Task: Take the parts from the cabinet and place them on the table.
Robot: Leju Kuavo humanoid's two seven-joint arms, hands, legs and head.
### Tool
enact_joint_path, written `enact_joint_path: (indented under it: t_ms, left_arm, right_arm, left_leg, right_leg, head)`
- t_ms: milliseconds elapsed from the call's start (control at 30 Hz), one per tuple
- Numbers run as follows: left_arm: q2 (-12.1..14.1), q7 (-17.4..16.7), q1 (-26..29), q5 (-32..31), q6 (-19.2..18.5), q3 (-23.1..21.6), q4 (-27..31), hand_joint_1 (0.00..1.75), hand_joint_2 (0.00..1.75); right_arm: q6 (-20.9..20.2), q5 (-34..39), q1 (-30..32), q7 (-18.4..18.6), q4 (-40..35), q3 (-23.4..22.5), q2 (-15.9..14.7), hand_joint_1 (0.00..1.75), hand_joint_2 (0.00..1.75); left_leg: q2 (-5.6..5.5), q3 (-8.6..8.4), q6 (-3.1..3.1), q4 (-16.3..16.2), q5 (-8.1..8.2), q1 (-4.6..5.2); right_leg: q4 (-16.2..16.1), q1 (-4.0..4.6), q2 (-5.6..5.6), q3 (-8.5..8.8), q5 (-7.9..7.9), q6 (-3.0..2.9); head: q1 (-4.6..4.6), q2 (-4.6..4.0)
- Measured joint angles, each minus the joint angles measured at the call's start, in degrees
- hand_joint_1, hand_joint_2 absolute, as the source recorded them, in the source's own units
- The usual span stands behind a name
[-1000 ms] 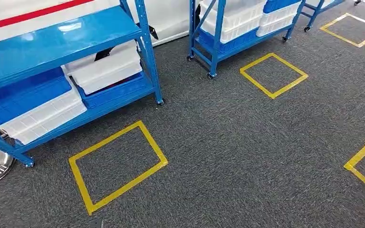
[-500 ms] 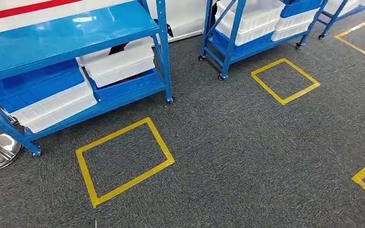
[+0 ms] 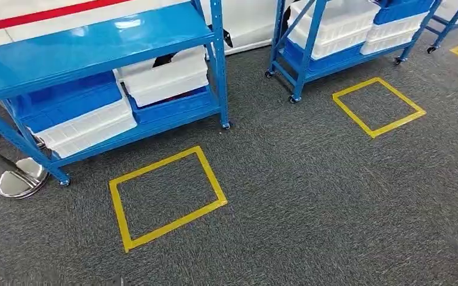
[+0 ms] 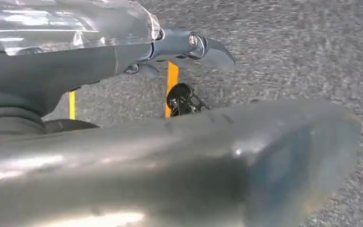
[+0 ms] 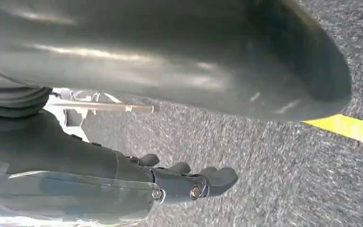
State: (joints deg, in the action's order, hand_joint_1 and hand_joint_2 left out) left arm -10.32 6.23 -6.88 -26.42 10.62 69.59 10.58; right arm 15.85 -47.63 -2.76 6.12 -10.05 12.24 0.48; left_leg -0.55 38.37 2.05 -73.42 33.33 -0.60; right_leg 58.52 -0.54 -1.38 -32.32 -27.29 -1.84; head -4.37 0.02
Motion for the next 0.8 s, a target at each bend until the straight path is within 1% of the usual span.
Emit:
enact_joint_path:
  t_ms: [33,67,100,133,167,200,233,267,300,333,367,400,433,467,500,533,567,600,633,667,733,767,800]
  left_arm:
    - [0.0,-0.07,-0.02,0.06,0.07,0.11,0.0,0.0,0.0]
    - [0.0,-0.07,-0.09,0.07,0.09,0.22,0.0,0.0,0.0]
    - [0.0,-0.07,-0.18,0.15,0.11,0.31,0.0,0.0,0.0]
    - [0.09,-0.09,-0.33,0.2,0.11,0.35,0.0,0.0,0.0]
    - [0.09,-0.07,-0.39,0.35,0.11,0.37,0.0,0.0,0.0]
    - [0.09,-0.06,-0.29,0.83,0.11,0.39,0.0,0.0,0.0]
    - [0.13,-0.02,-0.2,0.92,0.11,0.44,0.0,0.0,0.0]
    - [0.15,0.04,-0.17,0.94,0.11,0.48,0.0,0.0,0.0]
    - [0.13,0.11,-0.13,0.94,0.09,0.55,0.0,0.0,0.0]
    - [0.11,0.15,-0.2,0.9,0.09,0.63,0.0,0.0,0.0]
    - [0.11,0.18,-0.31,0.9,0.09,0.7,0.0,0.0,0.0]
    - [0.11,0.18,-0.32,0.85,0.11,0.72,0.0,0.0,0.0]
    - [0.11,0.18,-0.3,0.85,0.13,0.74,0.0,0.0,0.0]
    - [0.11,0.11,-0.28,0.87,0.22,0.79,0.0,0.0,0.0]
    - [0.11,0.11,-0.28,0.9,0.24,0.83,0.0,0.0,0.0]
    - [0.11,0.09,-0.33,0.9,0.24,0.87,0.0,0.0,0.0]
    - [0.11,0.07,-0.38,0.9,0.26,0.9,0.0,0.0,0.0]
    - [0.07,0.02,-0.38,0.9,0.24,0.94,0.0,0.0,0.0]
    - [0.07,-0.02,-0.43,0.9,0.26,1.03,0.0,0.0,0.0]
    - [0.07,-0.07,-0.48,0.9,0.31,1.14,0.0,0.0,0.0]
    - [0.07,-0.07,-0.44,0.81,0.31,1.25,0.0,0.0,0.0]
    - [0.07,-0.09,-0.44,0.79,0.31,1.25,0.0,0.0,0.0]
    - [0.09,-0.11,-0.43,0.74,0.33,1.25,0.0,0.0,0.0]
  right_arm:
    - [-0.17,-0.26,-0.08,-0.06,0.0,0.0,0.02,0.0,0.0]
    - [-0.35,-0.48,-0.18,-0.07,0.0,0.0,0.02,0.0,0.0]
    - [-0.48,-0.66,-0.22,-0.07,0.0,0.02,0.07,0.0,0.0]
    - [-0.68,-0.74,-0.24,-0.07,0.0,0.02,0.13,0.0,0.0]
    - [-0.9,-0.81,-0.32,-0.04,0.0,0.02,0.13,0.0,0.0]
    - [-1.09,-0.94,-0.53,0.04,0.0,0.02,0.13,0.0,0.0]
    - [-1.31,-1.07,-0.63,0.13,0.0,0.02,0.13,0.0,0.0]
    - [-1.35,-1.16,-0.79,0.2,-0.02,0.02,0.13,0.0,0.0]
    - [-1.35,-1.16,-0.89,0.33,-0.02,0.02,0.07,0.0,0.0]
    - [-1.35,-1.18,-0.87,0.39,-0.02,0.02,0.07,0.0,0.0]
    - [-1.35,-1.18,-0.83,0.39,-0.02,0.04,0.09,0.0,0.0]
    - [-1.31,-1.16,-0.84,0.39,-0.02,0.04,0.09,0.0,0.0]
    - [-1.25,-1.18,-0.83,0.39,-0.02,0.04,0.09,0.0,0.0]
    - [-1.22,-1.16,-0.81,0.39,-0.02,0.04,0.09,0.0,0.0]
    - [-1.2,-1.18,-0.77,0.39,-0.02,0.04,0.09,0.0,0.0]
    - [-1.18,-1.18,-0.74,0.39,-0.02,0.04,0.09,0.0,0.0]
    - [-1.18,-1.18,-0.69,0.39,-0.02,0.04,0.04,0.0,0.0]
    - [-1.18,-1.25,-0.7,0.39,0.0,0.04,0.02,0.0,0.0]
    - [-1.2,-1.25,-0.75,0.39,0.0,0.04,0.0,0.0,0.0]
    - [-1.2,-1.25,-0.81,0.39,0.0,0.04,0.0,0.0,0.0]
    - [-1.31,-1.25,-0.91,0.44,0.0,0.04,0.0,0.0,0.0]
    - [-1.31,-1.22,-0.95,0.48,-0.02,0.04,0.0,0.0,0.0]
    - [-1.27,-1.09,-1.01,0.5,0.0,0.04,0.02,0.0,0.0]
  left_leg:
    - [0.2,-2.31,-0.19,4.65,-2.59,0.0]
    - [0.71,-5.25,-0.55,10.43,-5.24,0.04]
    - [2.11,-7.5,-1.08,14.93,-6.49,0.23]
    - [2.9,-7.76,-1.47,16.06,-5.84,0.75]
    - [2.4,-7.53,-1.68,16.01,-6.05,0.79]
    - [2.13,-7.44,-1.82,15.99,-6.02,0.92]
    - [1.84,-7.39,-2.12,16.01,-6.11,1.0]
    - [1.5,-7.6,-2.68,16.83,-6.61,0.54]
    - [1.34,-8.08,-2.83,17.29,-7.1,0.25]
    - [1.12,-8.01,-3.14,17.39,-7.28,0.2]
    - [0.91,-7.82,-3.26,17.36,-7.36,0.18]
    - [0.73,-7.73,-3.28,17.33,-7.36,0.22]
    - [0.43,-7.68,-3.28,17.28,-7.36,0.3]
    - [0.11,-7.67,-3.27,17.19,-7.35,0.31]
    - [-0.25,-7.73,-3.23,17.08,-7.32,0.3]
    - [-0.75,-7.75,-3.09,16.91,-7.22,0.25]
    - [-1.17,-7.8,-2.88,16.69,-7.07,0.22]
    - [-1.51,-7.77,-2.63,16.44,-6.88,0.18]
    - [-1.58,-7.45,-2.23,16.13,-6.7,0.54]
    - [-1.93,-7.25,-1.94,16.01,-6.72,0.48]
    - [-2.07,-7.27,-1.4,16.16,-6.83,0.36]
    - [-2.3,-7.23,-0.99,16.2,-6.77,0.34]
    - [-1.54,-7.08,-0.71,15.44,-6.14,0.17]
  right_leg:
    - [0.03,0.02,-0.21,0.13,-0.05,0.07]
    - [0.05,0.05,-0.42,0.3,-0.12,0.15]
    - [0.05,0.09,-0.6,0.41,-0.2,0.29]
    - [0.33,0.49,-0.8,0.34,-0.36,0.63]
    - [0.2,0.32,-0.9,0.29,-0.24,0.98]
    - [0.09,0.21,-1.18,0.36,-0.23,1.3]
    - [-0.18,0.16,-1.45,0.52,-0.09,1.56]
    - [-0.15,0.47,-1.71,0.68,-0.16,2.03]
    - [0.68,0.11,-0.91,0.48,-0.84,2.28]
    - [2.99,0.19,0.2,-0.7,-2.77,2.33]
    - [7.32,0.11,0.78,-2.73,-5.26,2.48]
    - [12.31,-0.03,0.9,-5.08,-7.53,2.66]
    - [16.54,-0.1,0.99,-7.17,-8.89,2.82]
    - [17.89,-0.17,1.01,-7.9,-8.65,2.92]
    - [16.4,-0.26,1.03,-7.28,-6.94,2.96]
    - [12.81,-0.36,1.07,-5.57,-4.46,2.95]
    - [7.25,-0.43,1.29,-2.99,-1.48,2.84]
    - [1.76,-0.54,2.21,-0.45,0.72,2.64]
    - [0.63,-0.49,3.29,0.04,-0.38,2.48]
    - [0.51,-0.26,2.87,-0.21,-0.02,2.24]
    - [0.56,-0.14,2.61,-0.25,-0.06,1.78]
    - [0.29,-0.21,2.31,-0.18,0.08,1.35]
    - [-0.09,-0.45,1.78,0.07,0.32,0.8]
  head:
    - [0.0,0.0]
    - [0.0,0.0]
    - [0.0,0.0]
    - [0.0,0.0]
    - [0.0,0.0]
    - [0.0,0.0]
    - [0.0,0.0]
    - [0.0,0.0]
    - [0.02,0.0]
    - [0.0,0.0]
    - [0.02,0.0]
    - [0.02,0.0]
    - [0.02,0.0]
    - [0.02,0.0]
    - [0.02,0.0]
    - [0.02,0.0]
    - [0.02,0.0]
    - [0.02,0.0]
    - [0.02,0.0]
    - [0.02,0.0]
    - [0.0,0.0]
    - [0.02,0.0]
    - [0.0,0.0]
